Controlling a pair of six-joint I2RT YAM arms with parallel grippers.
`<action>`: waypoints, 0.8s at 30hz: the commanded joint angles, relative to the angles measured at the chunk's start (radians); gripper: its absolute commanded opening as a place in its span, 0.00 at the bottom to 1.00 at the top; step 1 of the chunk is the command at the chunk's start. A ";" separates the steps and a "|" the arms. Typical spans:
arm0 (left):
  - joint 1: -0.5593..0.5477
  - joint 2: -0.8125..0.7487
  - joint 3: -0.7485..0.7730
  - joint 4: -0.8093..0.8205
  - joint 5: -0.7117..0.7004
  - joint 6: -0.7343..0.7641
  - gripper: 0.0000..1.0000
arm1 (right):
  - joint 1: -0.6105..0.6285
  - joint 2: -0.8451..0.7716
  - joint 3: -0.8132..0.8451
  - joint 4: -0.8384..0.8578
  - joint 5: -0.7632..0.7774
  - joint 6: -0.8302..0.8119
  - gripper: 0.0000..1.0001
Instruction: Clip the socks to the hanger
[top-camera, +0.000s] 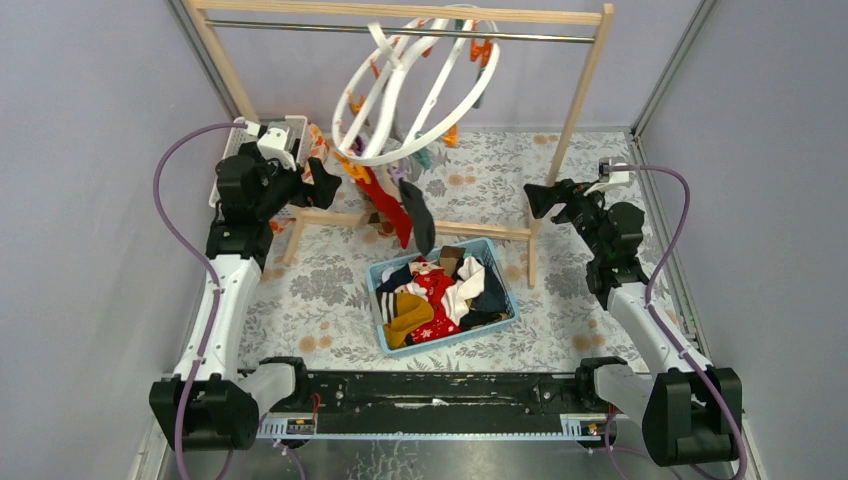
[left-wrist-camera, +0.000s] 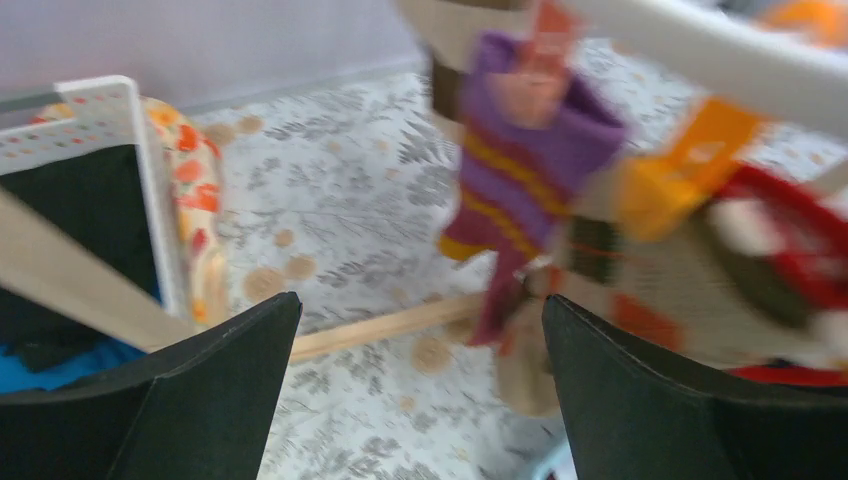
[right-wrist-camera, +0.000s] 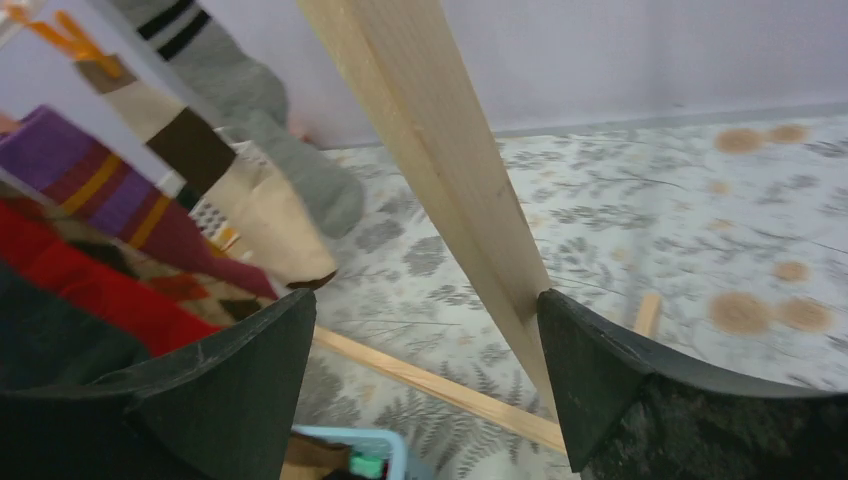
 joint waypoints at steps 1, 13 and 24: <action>0.010 -0.037 0.093 -0.365 0.188 -0.002 0.99 | 0.038 -0.082 0.019 0.166 -0.304 0.085 0.86; 0.011 -0.003 0.193 -0.588 0.183 0.151 0.98 | 0.041 -0.157 0.003 -0.055 0.241 -0.068 0.95; 0.041 -0.008 0.255 -0.699 0.093 0.295 0.98 | 0.048 -0.040 0.066 0.017 0.353 -0.162 0.73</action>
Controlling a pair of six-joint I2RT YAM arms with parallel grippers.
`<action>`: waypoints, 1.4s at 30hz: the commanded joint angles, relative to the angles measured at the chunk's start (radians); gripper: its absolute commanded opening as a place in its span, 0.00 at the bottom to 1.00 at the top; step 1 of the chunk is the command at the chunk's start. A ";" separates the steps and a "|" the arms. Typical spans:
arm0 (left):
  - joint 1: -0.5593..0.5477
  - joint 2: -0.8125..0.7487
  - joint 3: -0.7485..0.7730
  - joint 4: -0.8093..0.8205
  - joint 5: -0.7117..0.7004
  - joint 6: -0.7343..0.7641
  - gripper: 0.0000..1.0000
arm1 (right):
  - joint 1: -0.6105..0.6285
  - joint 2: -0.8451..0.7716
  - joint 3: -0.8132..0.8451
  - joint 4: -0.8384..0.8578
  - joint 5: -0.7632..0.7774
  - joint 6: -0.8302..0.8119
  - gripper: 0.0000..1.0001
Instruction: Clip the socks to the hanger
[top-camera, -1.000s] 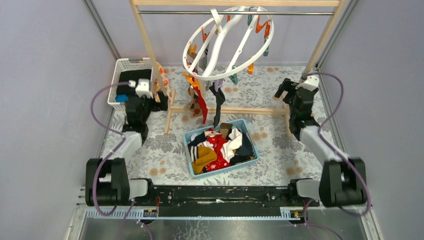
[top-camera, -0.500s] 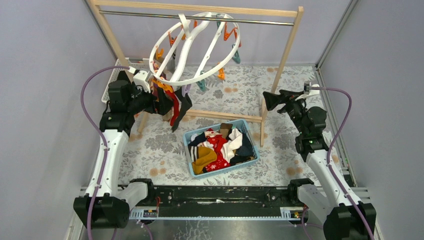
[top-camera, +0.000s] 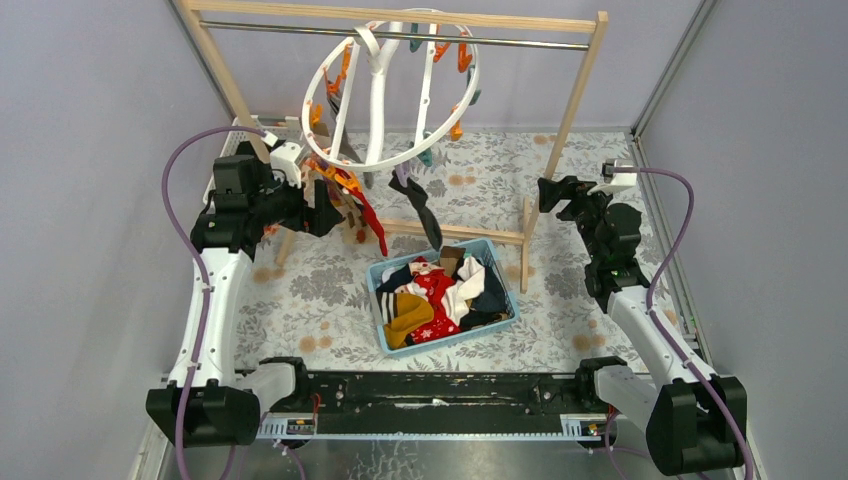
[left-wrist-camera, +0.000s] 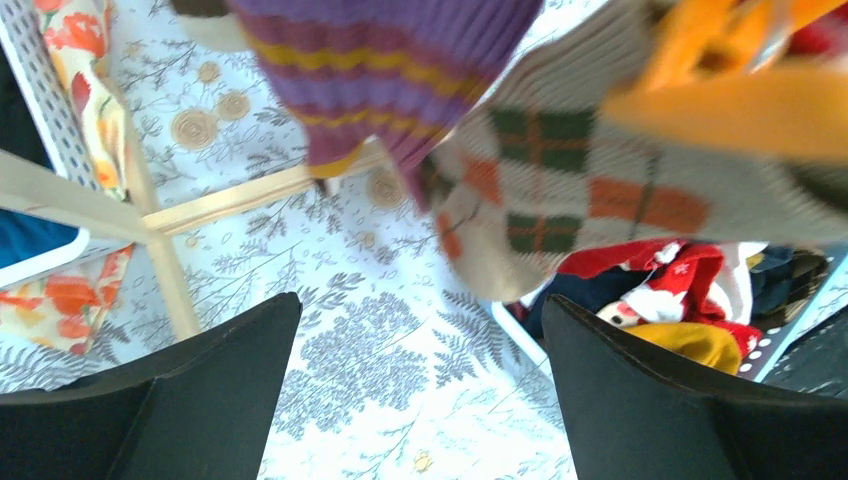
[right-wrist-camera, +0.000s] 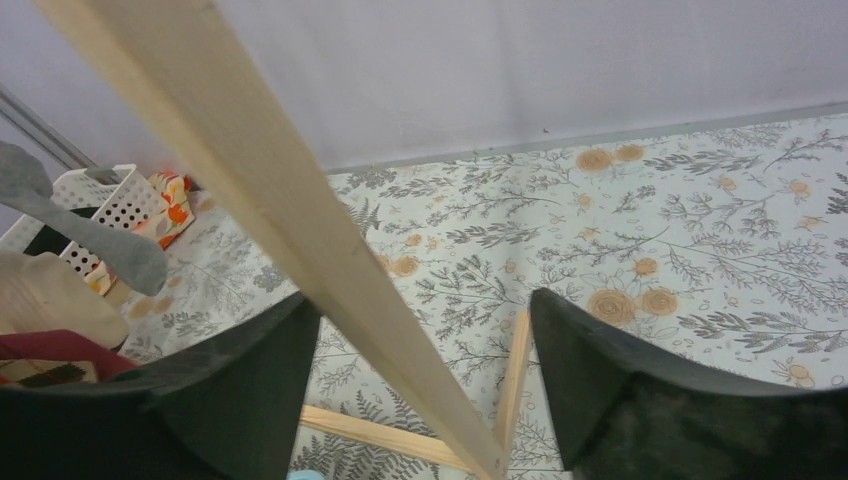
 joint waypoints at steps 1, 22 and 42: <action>0.023 -0.010 0.035 -0.048 -0.057 0.095 0.98 | 0.010 0.005 0.059 0.082 0.209 -0.071 0.68; 0.037 0.465 0.354 0.226 -0.022 -0.009 0.98 | 0.000 0.165 0.133 0.223 0.434 -0.183 0.62; 0.022 0.511 0.435 0.114 0.044 0.035 0.99 | -0.081 0.027 0.224 0.016 0.193 -0.070 1.00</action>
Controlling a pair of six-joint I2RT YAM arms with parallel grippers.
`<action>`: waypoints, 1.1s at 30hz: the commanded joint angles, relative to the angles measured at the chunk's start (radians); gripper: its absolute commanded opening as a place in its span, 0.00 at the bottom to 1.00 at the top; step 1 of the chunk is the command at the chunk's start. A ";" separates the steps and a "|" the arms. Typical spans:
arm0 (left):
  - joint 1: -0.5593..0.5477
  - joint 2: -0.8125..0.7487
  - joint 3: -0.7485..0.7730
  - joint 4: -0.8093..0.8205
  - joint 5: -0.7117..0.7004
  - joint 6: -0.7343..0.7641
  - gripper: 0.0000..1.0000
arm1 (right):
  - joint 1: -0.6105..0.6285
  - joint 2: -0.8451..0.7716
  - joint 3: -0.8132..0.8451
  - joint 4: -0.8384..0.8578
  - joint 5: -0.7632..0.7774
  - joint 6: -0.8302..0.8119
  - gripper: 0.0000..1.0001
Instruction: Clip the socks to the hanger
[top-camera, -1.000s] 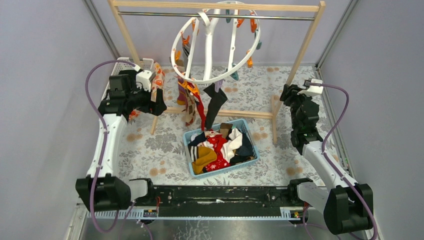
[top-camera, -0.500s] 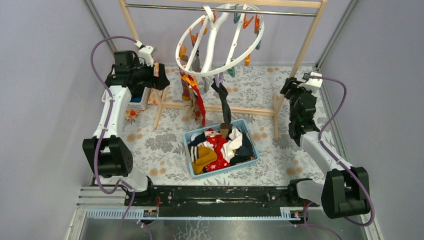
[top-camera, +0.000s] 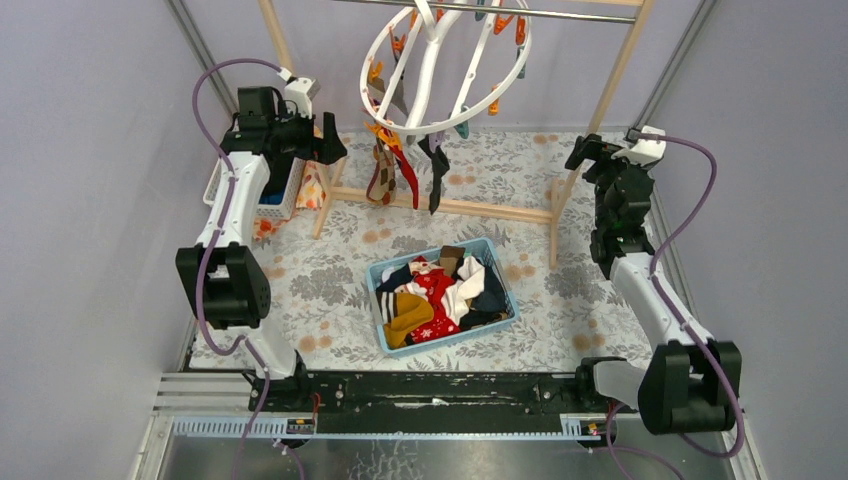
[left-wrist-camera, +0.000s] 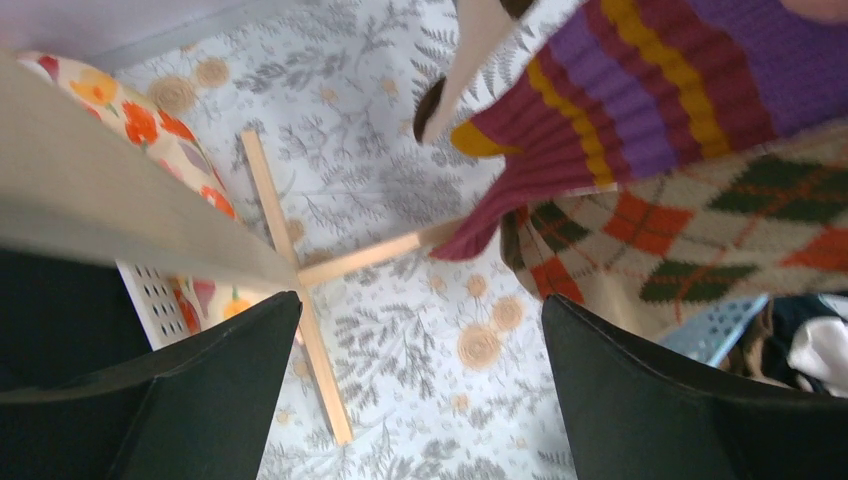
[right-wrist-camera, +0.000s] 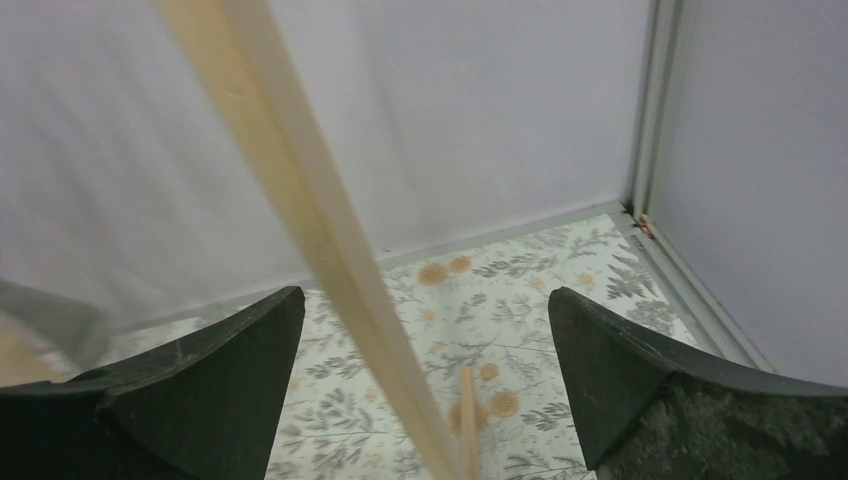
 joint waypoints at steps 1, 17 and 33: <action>0.006 -0.156 -0.076 -0.090 0.039 0.063 0.99 | -0.003 -0.207 0.002 -0.073 -0.127 0.078 1.00; 0.014 -0.467 -0.278 -0.448 0.185 0.242 0.99 | 0.190 -0.453 -0.118 -0.031 -0.706 0.357 0.88; 0.013 -0.512 -0.244 -0.496 0.220 0.246 0.98 | 0.507 0.024 0.143 0.273 -0.520 0.009 0.69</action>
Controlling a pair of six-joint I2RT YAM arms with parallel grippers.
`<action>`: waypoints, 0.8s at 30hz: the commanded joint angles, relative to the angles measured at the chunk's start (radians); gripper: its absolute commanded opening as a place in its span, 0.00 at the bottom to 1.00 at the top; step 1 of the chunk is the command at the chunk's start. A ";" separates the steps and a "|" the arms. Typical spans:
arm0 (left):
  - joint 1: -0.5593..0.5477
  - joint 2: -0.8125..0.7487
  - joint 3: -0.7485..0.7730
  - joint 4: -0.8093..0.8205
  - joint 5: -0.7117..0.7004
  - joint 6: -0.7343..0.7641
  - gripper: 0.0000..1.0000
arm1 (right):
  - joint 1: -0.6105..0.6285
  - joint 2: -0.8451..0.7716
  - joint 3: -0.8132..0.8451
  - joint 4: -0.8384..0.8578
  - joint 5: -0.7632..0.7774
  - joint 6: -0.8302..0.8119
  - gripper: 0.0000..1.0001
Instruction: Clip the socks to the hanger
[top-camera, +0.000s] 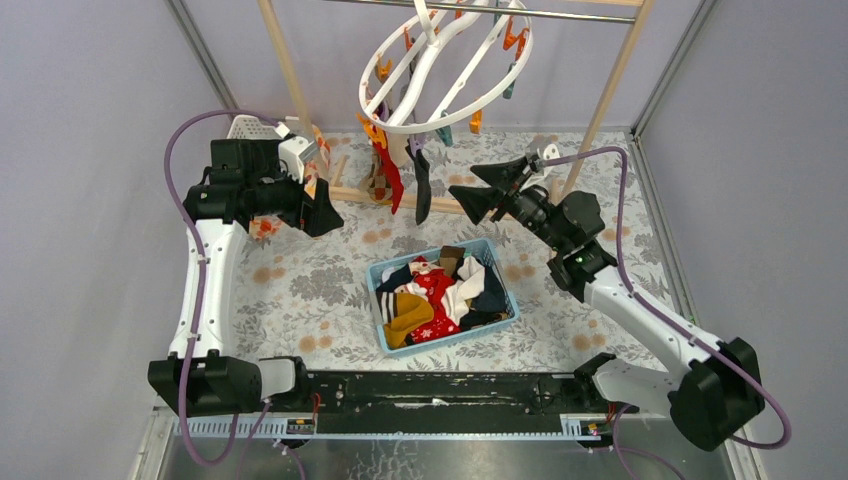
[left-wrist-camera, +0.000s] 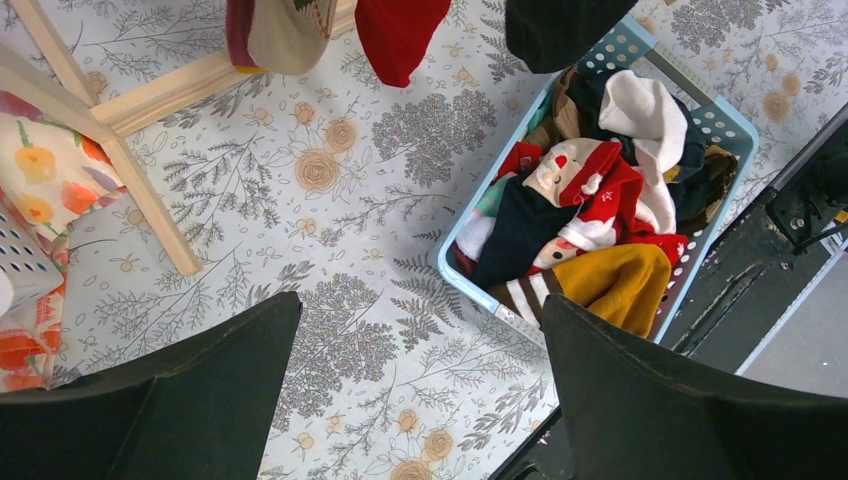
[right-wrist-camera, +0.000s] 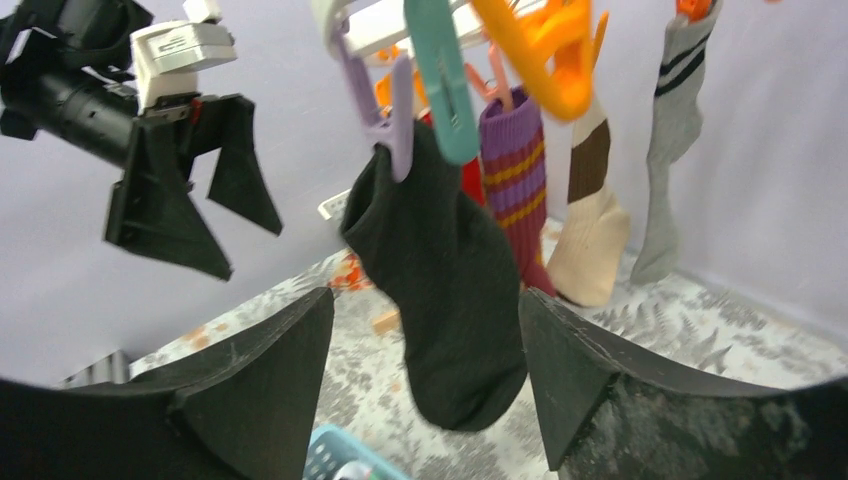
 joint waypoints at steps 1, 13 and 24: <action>0.005 -0.019 0.039 -0.032 0.044 0.017 0.98 | 0.009 0.068 0.116 0.173 0.034 -0.098 0.67; 0.005 0.004 0.067 -0.034 0.065 0.009 0.98 | 0.053 0.222 0.216 0.296 -0.004 -0.108 0.61; 0.005 -0.003 0.061 -0.034 0.055 0.025 0.98 | 0.119 0.269 0.222 0.360 0.037 -0.153 0.60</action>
